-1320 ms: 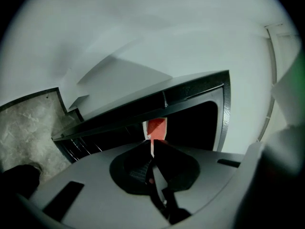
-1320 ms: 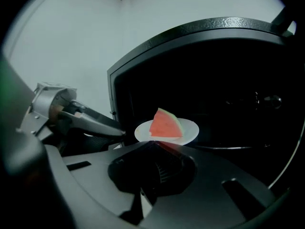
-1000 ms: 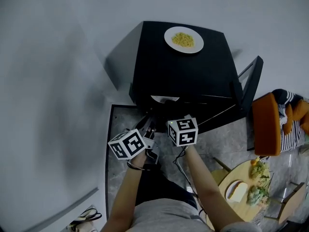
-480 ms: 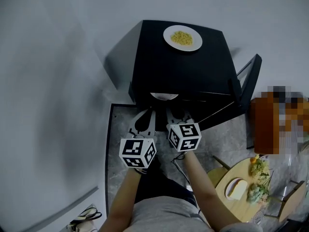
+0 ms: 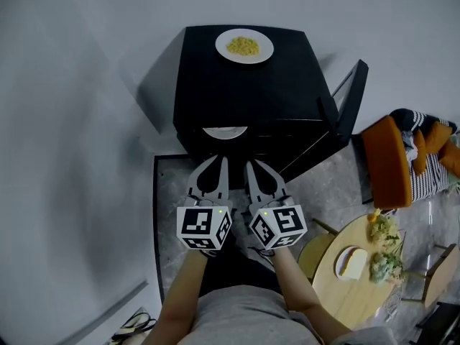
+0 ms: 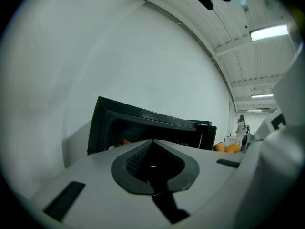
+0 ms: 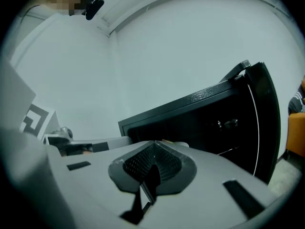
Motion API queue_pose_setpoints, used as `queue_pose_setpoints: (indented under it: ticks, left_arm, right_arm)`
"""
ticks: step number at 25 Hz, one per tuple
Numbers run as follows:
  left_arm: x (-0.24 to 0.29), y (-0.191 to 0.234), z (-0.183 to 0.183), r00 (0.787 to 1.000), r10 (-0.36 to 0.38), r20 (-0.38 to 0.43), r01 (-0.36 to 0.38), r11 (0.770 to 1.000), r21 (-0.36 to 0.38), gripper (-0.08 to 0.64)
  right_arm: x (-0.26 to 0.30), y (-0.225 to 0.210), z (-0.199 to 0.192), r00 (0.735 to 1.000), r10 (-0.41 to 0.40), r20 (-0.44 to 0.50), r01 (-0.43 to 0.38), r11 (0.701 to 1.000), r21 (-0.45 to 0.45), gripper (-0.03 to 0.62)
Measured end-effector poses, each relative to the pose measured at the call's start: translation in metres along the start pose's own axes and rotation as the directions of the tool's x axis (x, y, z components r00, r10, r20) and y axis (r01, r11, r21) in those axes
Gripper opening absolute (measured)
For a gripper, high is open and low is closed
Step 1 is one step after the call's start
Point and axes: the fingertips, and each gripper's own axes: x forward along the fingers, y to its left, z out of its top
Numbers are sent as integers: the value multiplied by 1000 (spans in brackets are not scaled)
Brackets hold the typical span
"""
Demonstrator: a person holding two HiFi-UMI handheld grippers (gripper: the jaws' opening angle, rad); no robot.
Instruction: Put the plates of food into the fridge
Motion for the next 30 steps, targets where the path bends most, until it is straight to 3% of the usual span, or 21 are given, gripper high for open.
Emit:
queue_pose_setpoints:
  ticks: [6,10,13,16,22,27,30]
  left_arm:
    - [5,-29,6,998,-65,18,64,996,59,9]
    - [13,-53,2,991,-135,2,135,990,46,11]
    - [22,-82,-4,973,-228,-22,228,973,27,11]
    - [29,-117,-18,942,-332,-57,332,943,-13,9]
    - [26,-200,-59,845,-511,-158,508,859,-60,11]
    - [1,-274,-103,734,-627,-259,623,774,-110,11]
    - [-16,-313,-122,688,-660,-302,662,741,-112,11]
  right_arm:
    - [-24,-14,5,996,-86,33,86,996,-1,14]
    - [-43,-30,10,984,-166,58,166,986,6,14]
    - [-66,-50,14,964,-255,80,253,967,32,14]
    - [-99,-75,17,927,-361,106,356,932,62,14]
    - [-194,-119,9,802,-580,144,562,814,147,14]
    - [-295,-146,-12,653,-743,146,698,665,266,14]
    - [-351,-156,-24,581,-802,136,741,591,319,14]
